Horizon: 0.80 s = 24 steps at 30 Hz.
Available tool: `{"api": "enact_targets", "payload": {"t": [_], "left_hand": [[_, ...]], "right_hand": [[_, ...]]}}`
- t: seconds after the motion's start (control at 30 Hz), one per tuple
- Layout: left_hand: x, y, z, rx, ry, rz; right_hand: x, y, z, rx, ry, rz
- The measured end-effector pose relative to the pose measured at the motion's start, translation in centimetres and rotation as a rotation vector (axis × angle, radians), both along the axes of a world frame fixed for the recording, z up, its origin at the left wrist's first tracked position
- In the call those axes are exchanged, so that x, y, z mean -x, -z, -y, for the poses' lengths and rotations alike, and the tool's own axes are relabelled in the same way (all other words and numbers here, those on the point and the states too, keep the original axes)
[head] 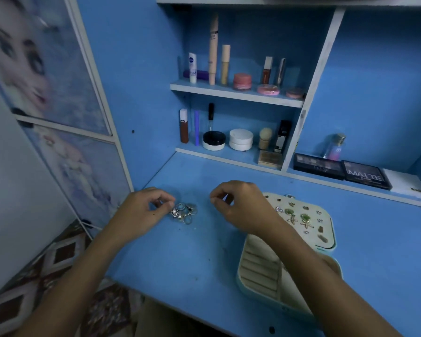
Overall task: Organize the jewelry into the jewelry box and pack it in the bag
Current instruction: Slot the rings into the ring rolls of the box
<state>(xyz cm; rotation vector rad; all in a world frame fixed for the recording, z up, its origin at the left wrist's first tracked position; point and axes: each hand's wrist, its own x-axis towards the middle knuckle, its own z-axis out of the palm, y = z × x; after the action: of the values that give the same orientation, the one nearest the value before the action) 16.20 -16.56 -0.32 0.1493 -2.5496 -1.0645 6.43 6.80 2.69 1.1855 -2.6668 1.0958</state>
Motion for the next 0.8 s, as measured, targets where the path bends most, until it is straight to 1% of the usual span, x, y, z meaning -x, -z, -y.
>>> {"api": "enact_targets", "payload": {"t": [0.17,0.4,0.67,0.8], "left_hand": [[-0.5,0.5,0.3,-0.006,-0.001,0.050],[-0.7,0.9,0.2,0.006,0.029,0.055],[-0.7,1.0,0.1,-0.034,0.020,0.071],[-0.8,0.8,-0.1,-0.018,0.017,0.079]], "right_hand": [[-0.4,1.0,2.7,-0.097,-0.091,0.051],[-0.8,2.1,4.3,-0.149,-0.134,0.086],[-0.8,2.4,4.7,-0.151,-0.091,0.147],[-0.8,2.7,4.7,-0.155,-0.074,0.127]]}}
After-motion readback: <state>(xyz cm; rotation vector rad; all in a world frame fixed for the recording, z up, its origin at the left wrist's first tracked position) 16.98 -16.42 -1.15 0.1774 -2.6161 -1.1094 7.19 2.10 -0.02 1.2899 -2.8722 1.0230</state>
